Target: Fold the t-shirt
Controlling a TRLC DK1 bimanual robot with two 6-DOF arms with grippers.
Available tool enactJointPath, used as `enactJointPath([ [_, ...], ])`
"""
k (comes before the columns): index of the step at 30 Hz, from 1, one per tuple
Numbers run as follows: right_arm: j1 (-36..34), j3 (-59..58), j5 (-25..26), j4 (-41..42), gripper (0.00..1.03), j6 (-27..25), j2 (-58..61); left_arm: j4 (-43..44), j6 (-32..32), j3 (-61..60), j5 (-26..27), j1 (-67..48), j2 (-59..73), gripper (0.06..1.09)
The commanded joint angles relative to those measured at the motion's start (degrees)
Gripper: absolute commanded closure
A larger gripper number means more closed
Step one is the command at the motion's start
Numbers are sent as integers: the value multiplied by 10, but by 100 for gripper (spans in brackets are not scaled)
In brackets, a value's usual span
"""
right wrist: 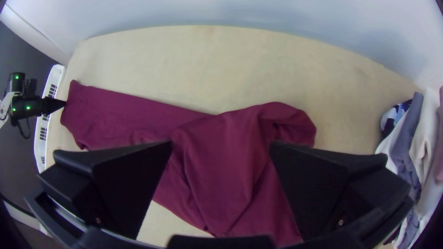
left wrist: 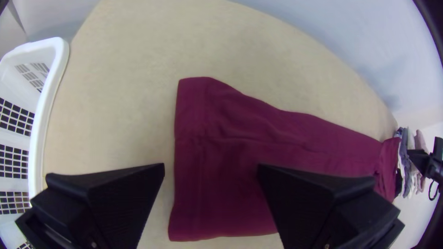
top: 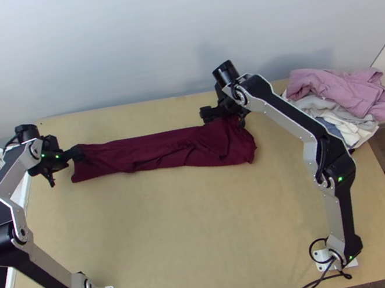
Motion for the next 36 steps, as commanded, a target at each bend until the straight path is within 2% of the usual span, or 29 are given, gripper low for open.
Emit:
enactJointPath([
  [1, 21, 5, -2, -4, 5, 0, 1, 2, -4, -8, 0, -19, 19, 11],
  [7, 23, 7, -5, -5, 5, 1, -1, 2, -6, -15, -1, -36, 34, 12],
  [9, 23, 8, -6, -6, 5, 1, -2, 4, -5, -16, -3, -44, 37, 18],
  [11, 24, 8, -11, -6, 5, 2, -2, 4, -5, -17, -2, -48, 39, 18],
  [17, 43, 9, -31, -12, 5, 8, 0, -18, -1, -28, -3, -67, 42, 36],
  [18, 48, 9, -34, -12, 5, 9, 2, -20, 1, -32, -2, -72, 39, 44],
  [22, 69, 9, -51, -15, 5, 17, 19, -15, 11, -48, 0, -83, 23, 91],
  [24, 77, 14, -56, -15, 5, 18, 35, -14, 13, -56, 3, -88, 10, 105],
  [36, 95, 81, -90, -21, 5, 37, 156, -18, 4, -44, 5, -77, -57, 104],
])
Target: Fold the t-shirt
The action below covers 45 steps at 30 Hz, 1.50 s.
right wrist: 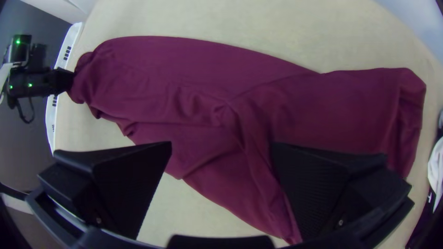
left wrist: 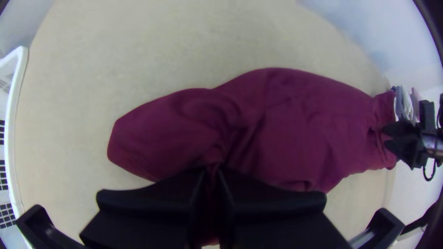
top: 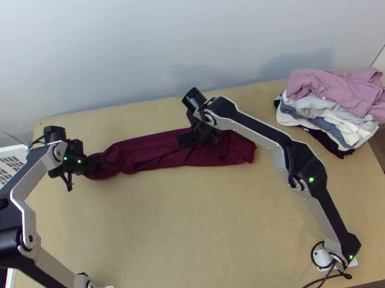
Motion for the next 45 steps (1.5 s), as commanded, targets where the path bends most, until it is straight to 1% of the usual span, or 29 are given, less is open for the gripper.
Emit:
enactJointPath([
  [1, 8, 30, -14, -9, 5, 6, 63, 6, -3, 15, 1, 10, -30, 104],
  [8, 5, 33, -20, -31, 5, 6, 70, 2, -16, 63, 2, 29, -30, 104],
  [12, -1, 37, -53, -42, 5, 16, 30, 2, -18, 82, 2, 51, -29, 104],
  [16, -8, 36, -83, -74, 4, 22, -23, 2, -18, 89, 5, 84, -26, 104],
  [20, -23, 36, -110, -109, 4, 24, -73, 2, -13, 87, 21, 123, -25, 104],
  [24, -38, 43, -122, -130, 4, 27, -114, 3, -5, 86, 36, 166, -19, 104],
  [28, -54, 74, -125, -165, 4, 28, -131, 6, 14, 91, 51, 211, -13, 104],
  [32, -76, 72, -125, -174, 4, 31, -154, 5, 16, 109, 67, 237, -19, 104],
  [34, -86, 70, -125, -185, 4, 31, -160, 4, 8, 114, 70, 232, -43, 104],
  [37, -90, 66, -125, -192, 4, 31, -166, -9, 1, 124, 72, 194, -74, 104],
  [41, -90, 60, -124, -195, 4, 31, -171, -54, -17, 153, 72, 124, -91, 104],
  [45, -97, 62, -124, -195, 4, 33, -171, -72, -40, 157, 71, 36, -108, 104],
])
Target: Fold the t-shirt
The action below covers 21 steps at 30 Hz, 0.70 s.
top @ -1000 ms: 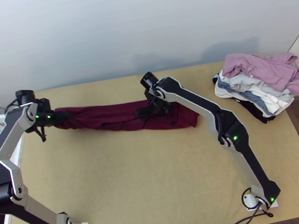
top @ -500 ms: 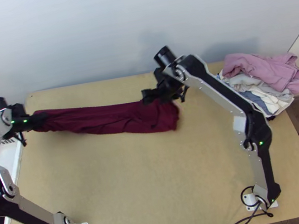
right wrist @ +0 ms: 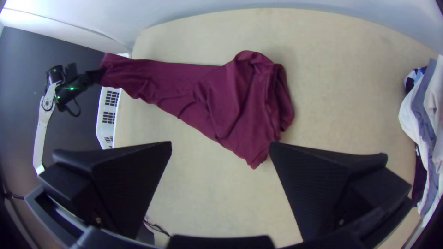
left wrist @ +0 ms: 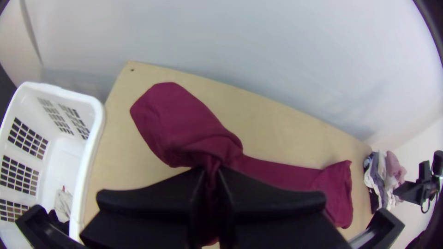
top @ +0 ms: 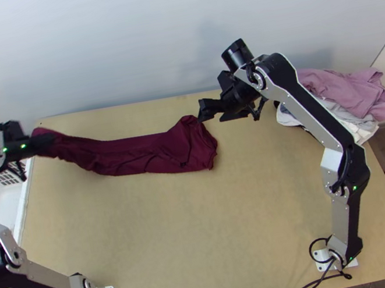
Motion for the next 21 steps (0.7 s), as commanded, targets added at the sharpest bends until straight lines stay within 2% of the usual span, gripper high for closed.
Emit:
enactJointPath([
  [1, -15, -1, 2, -6, 4, 0, -7, -36, -35, 19, 2, -129, -32, 104],
  [11, -37, -4, 13, -6, 4, 0, -7, -32, -94, 59, -4, -342, 29, 104],
  [21, -62, -5, 13, -6, 4, 0, -7, -30, -113, 115, -5, -458, 116, 104],
])
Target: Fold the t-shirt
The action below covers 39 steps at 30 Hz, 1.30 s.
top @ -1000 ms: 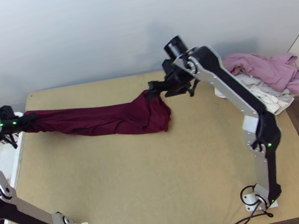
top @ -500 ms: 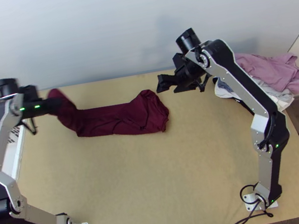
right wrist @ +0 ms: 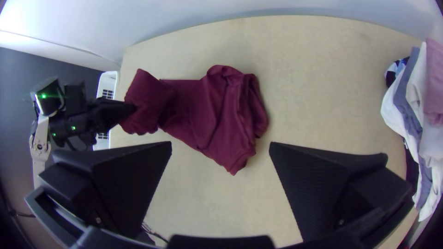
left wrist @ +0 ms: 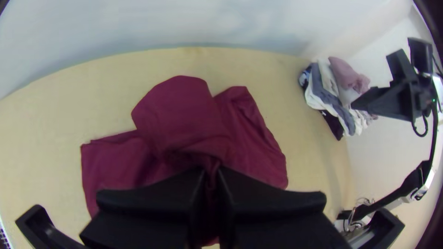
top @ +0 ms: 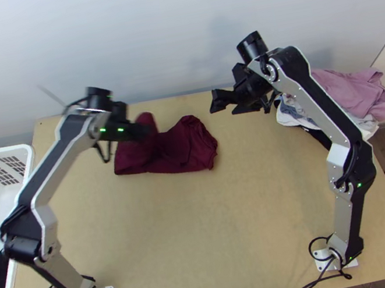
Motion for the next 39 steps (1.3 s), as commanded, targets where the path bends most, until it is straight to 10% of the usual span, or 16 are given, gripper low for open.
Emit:
enactJointPath([
  [1, -14, -2, 2, 0, 4, -1, 0, 4, -15, 40, -3, -86, 61, 104],
  [5, -15, -2, 2, 0, 4, -1, 0, 14, -39, 68, -3, -104, 101, 95],
  [10, -20, -6, 2, 0, 4, -1, 0, 31, -63, 96, -5, -108, 105, 10],
  [21, -12, -7, 2, 2, 4, -5, 9, -64, -105, 216, 21, -64, 48, 9],
  [39, 155, 82, -26, 133, 4, -22, 168, 14, -26, -140, 14, 136, -89, 10],
])
